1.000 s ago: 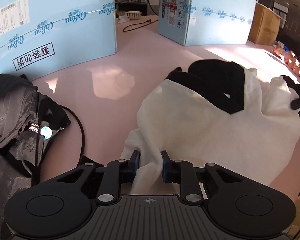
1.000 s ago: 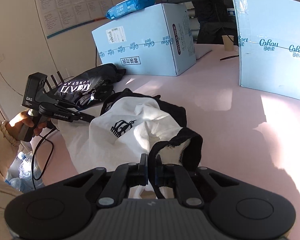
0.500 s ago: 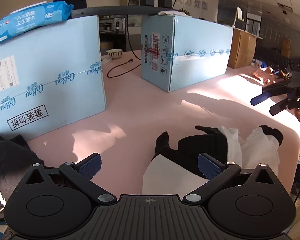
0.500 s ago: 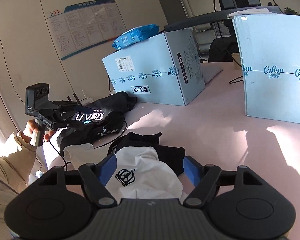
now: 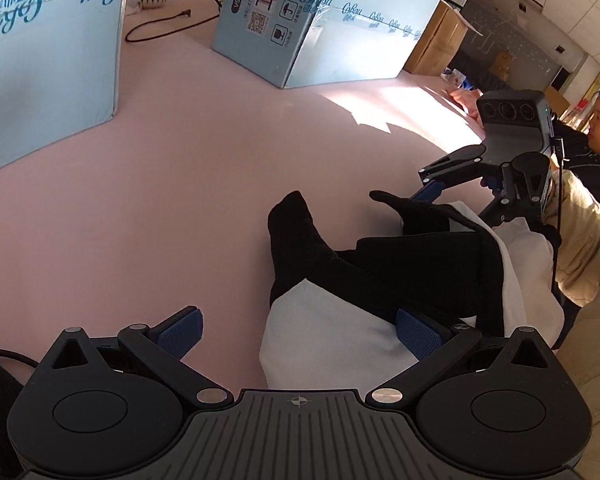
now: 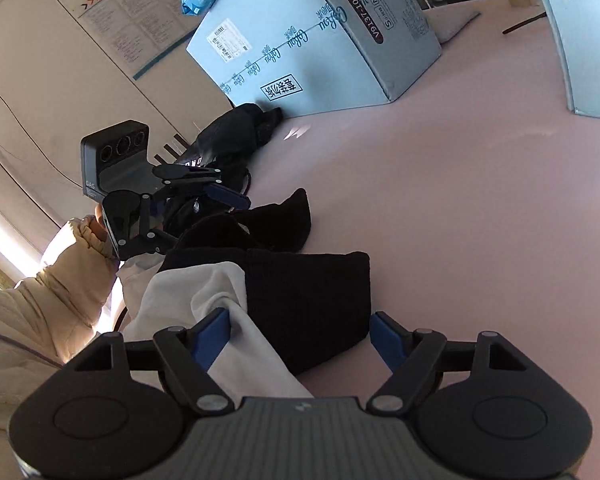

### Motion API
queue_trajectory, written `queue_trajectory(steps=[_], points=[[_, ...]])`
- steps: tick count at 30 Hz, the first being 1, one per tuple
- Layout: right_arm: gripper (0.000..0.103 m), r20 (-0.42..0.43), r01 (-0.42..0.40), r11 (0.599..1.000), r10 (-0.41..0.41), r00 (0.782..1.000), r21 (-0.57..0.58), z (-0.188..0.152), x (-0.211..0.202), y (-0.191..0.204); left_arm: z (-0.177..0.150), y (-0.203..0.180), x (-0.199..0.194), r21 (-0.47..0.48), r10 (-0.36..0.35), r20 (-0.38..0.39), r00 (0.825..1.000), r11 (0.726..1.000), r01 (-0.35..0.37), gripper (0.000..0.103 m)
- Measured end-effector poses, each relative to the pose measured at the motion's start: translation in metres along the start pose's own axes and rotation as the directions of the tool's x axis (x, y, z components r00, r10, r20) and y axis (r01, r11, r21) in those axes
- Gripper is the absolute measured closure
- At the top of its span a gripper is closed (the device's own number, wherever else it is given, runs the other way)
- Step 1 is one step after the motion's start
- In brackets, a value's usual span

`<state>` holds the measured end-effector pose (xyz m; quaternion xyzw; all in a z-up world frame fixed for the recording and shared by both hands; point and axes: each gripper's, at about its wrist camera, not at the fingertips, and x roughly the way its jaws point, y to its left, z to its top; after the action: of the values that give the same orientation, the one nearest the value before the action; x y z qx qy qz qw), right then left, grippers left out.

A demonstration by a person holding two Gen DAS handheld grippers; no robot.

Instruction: Fold clothes

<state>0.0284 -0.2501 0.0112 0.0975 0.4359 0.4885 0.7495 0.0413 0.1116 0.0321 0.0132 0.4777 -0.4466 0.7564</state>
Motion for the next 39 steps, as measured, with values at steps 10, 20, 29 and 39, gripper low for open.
queue_trajectory(steps=[10, 20, 29, 39], points=[[0.08, 0.021, -0.017, 0.99, 0.02, 1.0, -0.14, -0.013, 0.002, 0.022, -0.007, -0.024, 0.002, 0.139, 0.092, 0.11, 0.99, 0.984, -0.107, 0.006], [0.082, 0.172, 0.094, 0.982, -0.065, 0.983, -0.166, -0.026, -0.026, 0.048, -0.016, -0.038, -0.001, 0.154, 0.226, 0.155, 0.962, 0.956, -0.249, 0.068], [0.082, 0.22, 0.108, 0.981, -0.071, 0.973, -0.159, -0.029, -0.031, 0.055, -0.011, -0.047, -0.001, 0.09, 0.292, 0.15, 0.944, 0.947, -0.308, 0.087], [0.085, 0.389, 0.243, 0.958, -0.168, 0.906, -0.152, -0.036, -0.044, 0.075, -0.014, -0.101, -0.032, 0.065, 0.447, 0.371, 0.814, 0.862, -0.503, 0.095]])
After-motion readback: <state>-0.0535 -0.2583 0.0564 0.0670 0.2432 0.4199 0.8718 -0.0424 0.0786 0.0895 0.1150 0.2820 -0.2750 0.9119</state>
